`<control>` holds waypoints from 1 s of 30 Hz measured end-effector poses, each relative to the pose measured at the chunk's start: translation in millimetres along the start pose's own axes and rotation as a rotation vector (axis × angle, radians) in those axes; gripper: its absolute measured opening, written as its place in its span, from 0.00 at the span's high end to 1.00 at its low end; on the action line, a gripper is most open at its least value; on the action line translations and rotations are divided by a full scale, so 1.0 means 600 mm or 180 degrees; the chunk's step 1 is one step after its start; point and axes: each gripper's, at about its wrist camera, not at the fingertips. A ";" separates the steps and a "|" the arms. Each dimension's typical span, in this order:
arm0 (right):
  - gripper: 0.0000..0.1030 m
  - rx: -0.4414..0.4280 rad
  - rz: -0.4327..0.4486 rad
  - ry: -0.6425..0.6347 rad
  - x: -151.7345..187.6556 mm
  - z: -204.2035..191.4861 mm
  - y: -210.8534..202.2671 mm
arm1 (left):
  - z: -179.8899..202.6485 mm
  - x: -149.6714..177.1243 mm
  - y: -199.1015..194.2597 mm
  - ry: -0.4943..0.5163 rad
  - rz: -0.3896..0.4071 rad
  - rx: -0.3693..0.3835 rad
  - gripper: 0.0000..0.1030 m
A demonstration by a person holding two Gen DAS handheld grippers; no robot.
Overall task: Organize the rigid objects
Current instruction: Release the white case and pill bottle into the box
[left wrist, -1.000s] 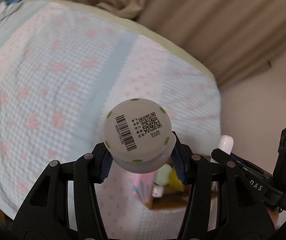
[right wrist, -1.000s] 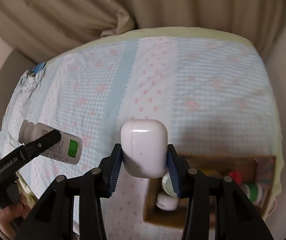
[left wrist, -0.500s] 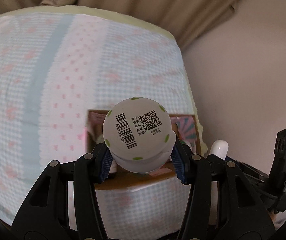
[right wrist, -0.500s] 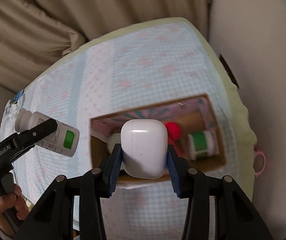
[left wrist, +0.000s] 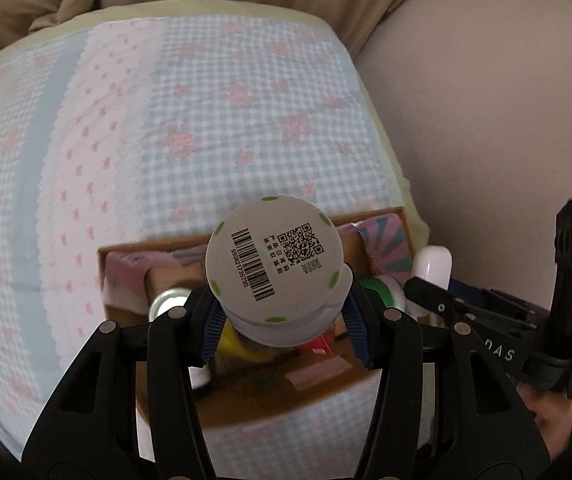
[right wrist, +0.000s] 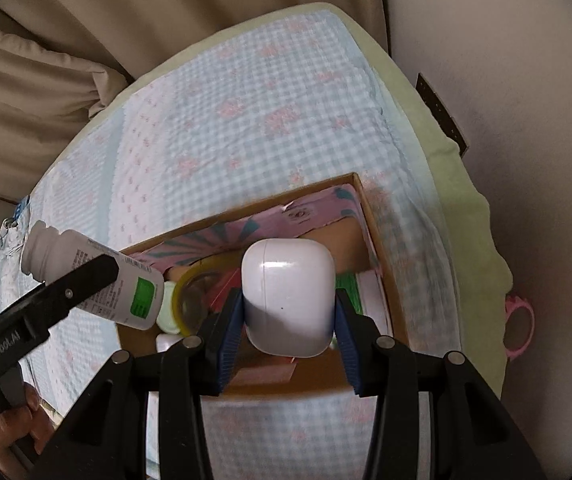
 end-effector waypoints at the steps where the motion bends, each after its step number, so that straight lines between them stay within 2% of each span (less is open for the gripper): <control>1: 0.61 -0.0005 -0.0025 -0.0010 -0.008 0.002 0.012 | 0.001 -0.005 0.013 0.0012 -0.0029 -0.0030 0.54; 7: 0.61 -0.0039 -0.0216 -0.0053 -0.040 0.011 0.088 | -0.006 -0.014 0.073 0.0137 -0.0232 -0.0171 0.54; 12: 0.61 -0.0049 -0.0315 -0.0185 -0.047 0.008 0.129 | -0.010 -0.012 0.090 0.0172 -0.0301 -0.0190 0.52; 13: 0.61 -0.0039 -0.0315 -0.0198 -0.049 0.006 0.132 | -0.007 -0.015 0.089 0.0196 -0.0294 -0.0237 0.35; 14: 0.61 -0.0023 -0.0321 -0.0209 -0.050 0.005 0.137 | -0.004 -0.017 0.089 0.0222 -0.0303 -0.0283 0.00; 15: 0.57 -0.0026 -0.0336 -0.0205 -0.052 0.005 0.141 | -0.001 -0.018 0.086 0.0267 -0.0313 -0.0327 0.01; 18: 0.24 -0.0112 -0.0295 -0.0128 -0.057 0.009 0.139 | 0.007 -0.017 0.069 0.0423 -0.0246 -0.0291 0.00; 19: 0.14 -0.0219 -0.0272 -0.0087 -0.057 0.010 0.136 | 0.006 -0.016 0.063 0.0447 -0.0236 -0.0308 0.00; 20: 0.10 -0.0345 -0.0308 -0.0032 -0.056 0.012 0.134 | 0.005 -0.013 0.058 0.0461 -0.0231 -0.0314 0.00; 22: 0.07 -0.0344 -0.0345 0.0027 -0.055 0.011 0.135 | -0.001 -0.008 0.046 0.0450 -0.0214 -0.0302 0.00; 25: 0.04 -0.0257 -0.0225 0.0023 -0.050 0.009 0.123 | -0.011 -0.001 0.034 0.0402 -0.0199 -0.0281 0.00; 30: 0.04 -0.0224 -0.0175 0.0069 -0.046 0.012 0.104 | -0.022 0.013 0.015 0.0334 -0.0175 -0.0237 0.00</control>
Point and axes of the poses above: each gripper's, at about its wrist camera, not at the fingertips, and y roughly the way its jaws point, z to its right, x to its underside, and after that the axes turned 6 degrees about x, right-handed
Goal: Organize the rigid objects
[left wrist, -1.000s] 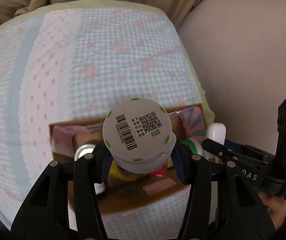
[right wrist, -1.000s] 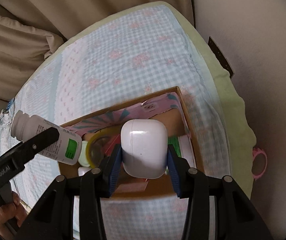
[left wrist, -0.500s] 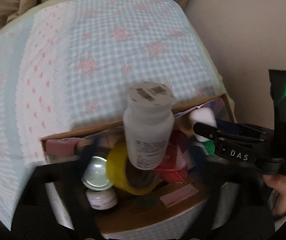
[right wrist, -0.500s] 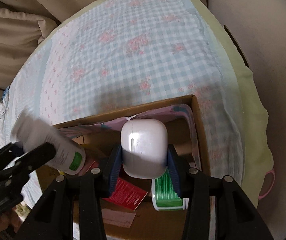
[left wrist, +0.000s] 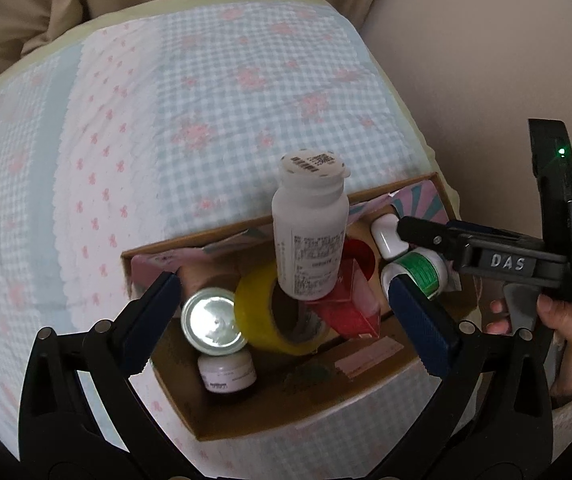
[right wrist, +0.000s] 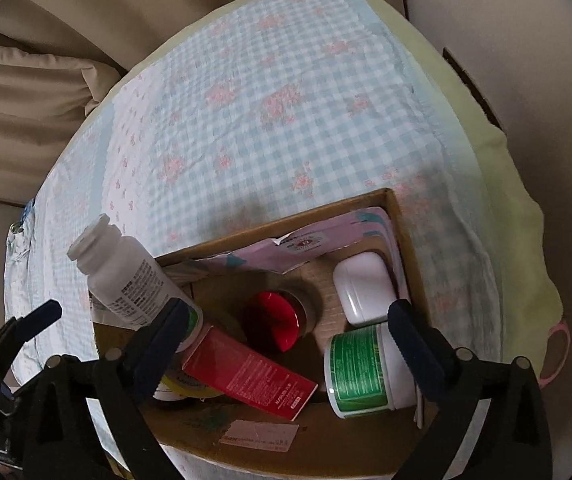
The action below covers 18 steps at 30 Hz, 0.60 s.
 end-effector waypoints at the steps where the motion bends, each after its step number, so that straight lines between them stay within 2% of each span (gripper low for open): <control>1: 0.04 0.0006 0.0014 0.0009 0.002 0.000 -0.003 | 0.000 0.005 -0.006 0.0004 0.0016 0.0008 0.00; 9: 0.04 0.0103 0.0210 0.0073 0.025 -0.010 -0.065 | -0.004 0.030 -0.072 0.0086 0.0147 0.0090 0.00; 18: 0.04 0.0222 0.0576 -0.0066 0.088 -0.094 -0.196 | -0.039 0.078 -0.248 0.0075 0.0593 0.0116 0.00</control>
Point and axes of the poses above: each gripper's, at about its wrist camera, not at the fingertips, and y roughly the way its jaws point, z to its right, x to its underside, and after that the axes turned 6 degrees about x, right-handed
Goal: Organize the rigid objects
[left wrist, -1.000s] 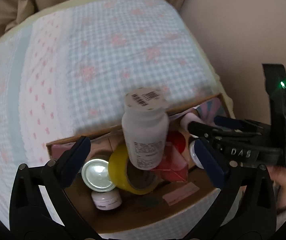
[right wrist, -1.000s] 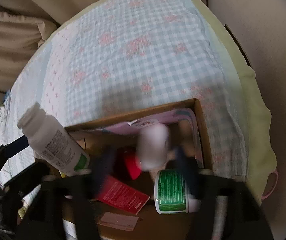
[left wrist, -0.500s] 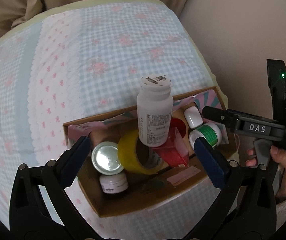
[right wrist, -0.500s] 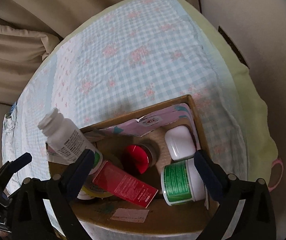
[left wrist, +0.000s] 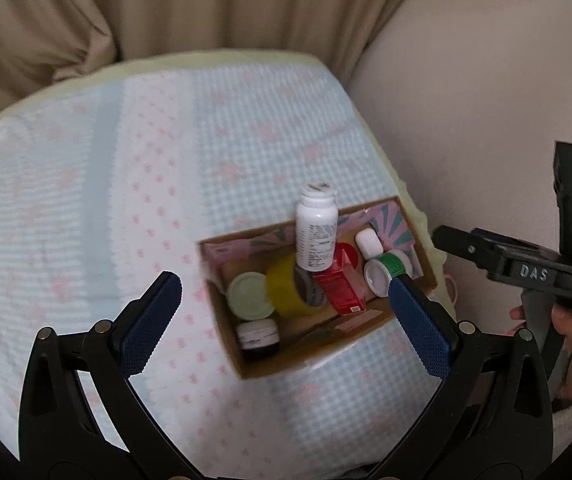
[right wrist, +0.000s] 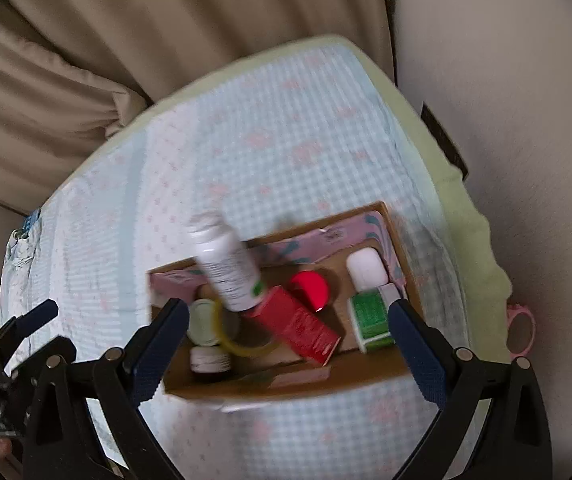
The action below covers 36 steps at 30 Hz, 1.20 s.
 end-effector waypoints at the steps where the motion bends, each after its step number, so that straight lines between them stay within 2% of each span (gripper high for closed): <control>1: 0.04 0.0012 0.0064 -0.0035 0.006 -0.015 -0.022 | -0.007 0.004 -0.037 0.0002 0.0087 -0.0019 0.00; 6: 0.04 0.0057 0.0426 -0.0249 0.043 -0.109 -0.151 | -0.036 0.021 -0.185 0.0024 0.0467 -0.0165 0.00; 10: 0.04 0.0060 0.0736 -0.0485 0.073 -0.190 -0.239 | -0.066 0.049 -0.306 0.0048 0.0831 -0.0428 0.00; 12: 0.04 0.0040 0.0913 -0.0596 0.093 -0.239 -0.285 | -0.079 0.063 -0.345 0.0056 0.0951 -0.0528 0.00; 16: 0.04 0.0003 0.1096 -0.0707 0.124 -0.304 -0.334 | -0.109 0.103 -0.414 -0.0016 0.1148 -0.0720 0.00; 19: 0.04 0.0019 0.1174 -0.0751 0.149 -0.337 -0.352 | -0.130 0.127 -0.448 -0.0117 0.1255 -0.0801 0.00; 22: 0.04 0.0156 0.1285 -0.0800 0.176 -0.359 -0.362 | -0.146 0.150 -0.467 -0.0215 0.1367 -0.0814 0.00; 25: 0.04 0.0183 0.1333 -0.0819 0.195 -0.370 -0.365 | -0.156 0.166 -0.477 -0.0270 0.1413 -0.0791 0.00; 31: 0.04 0.0304 0.1397 -0.0850 0.211 -0.379 -0.365 | -0.159 0.177 -0.488 -0.0227 0.1461 -0.0803 0.00; 36: 0.04 0.0298 0.1429 -0.0807 0.213 -0.376 -0.368 | -0.154 0.178 -0.494 -0.0173 0.1462 -0.0816 0.00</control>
Point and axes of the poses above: each gripper's, at about its wrist camera, not at the fingertips, and y roughly the way its jaws point, z to its right, x to its underside, and after that the axes turned 6 degrees about x, right-handed
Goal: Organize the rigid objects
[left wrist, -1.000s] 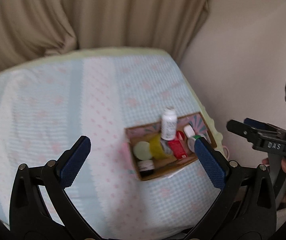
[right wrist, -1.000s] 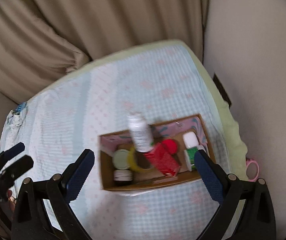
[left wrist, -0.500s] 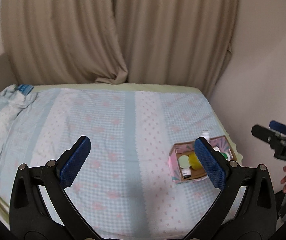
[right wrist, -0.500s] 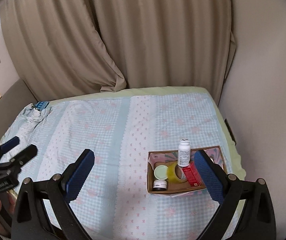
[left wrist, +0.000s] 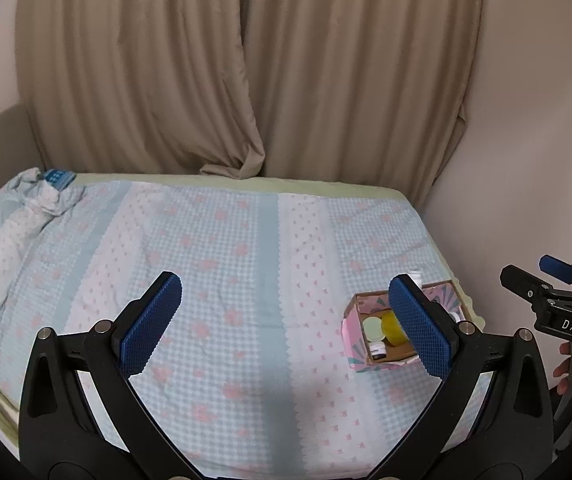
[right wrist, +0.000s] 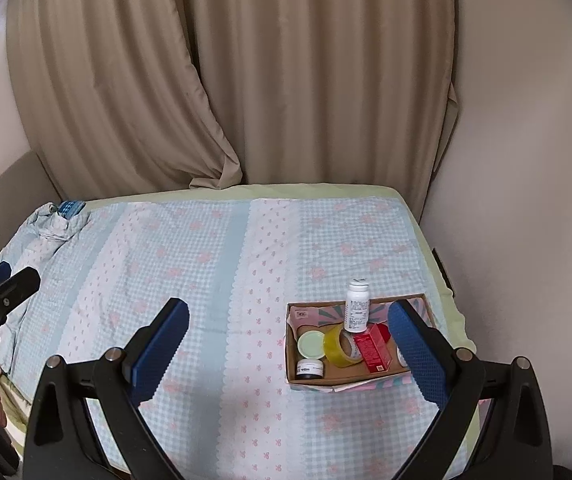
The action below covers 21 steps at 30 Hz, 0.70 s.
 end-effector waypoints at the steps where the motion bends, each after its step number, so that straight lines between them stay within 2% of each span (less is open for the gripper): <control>1: 0.04 0.0007 0.0004 -0.0006 0.000 -0.001 -0.001 | 0.000 0.000 -0.001 0.0005 0.0000 -0.0001 0.00; 21: 0.04 -0.0022 0.0008 -0.0005 -0.002 -0.004 0.004 | 0.003 -0.002 0.009 -0.0022 -0.0057 -0.0033 0.00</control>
Point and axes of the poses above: each gripper's, at about its wrist camera, not at the fingertips, and y roughly the way its jaws point, z to its right, x to its underside, and after that the axes turned 6 degrees about x, right-handed
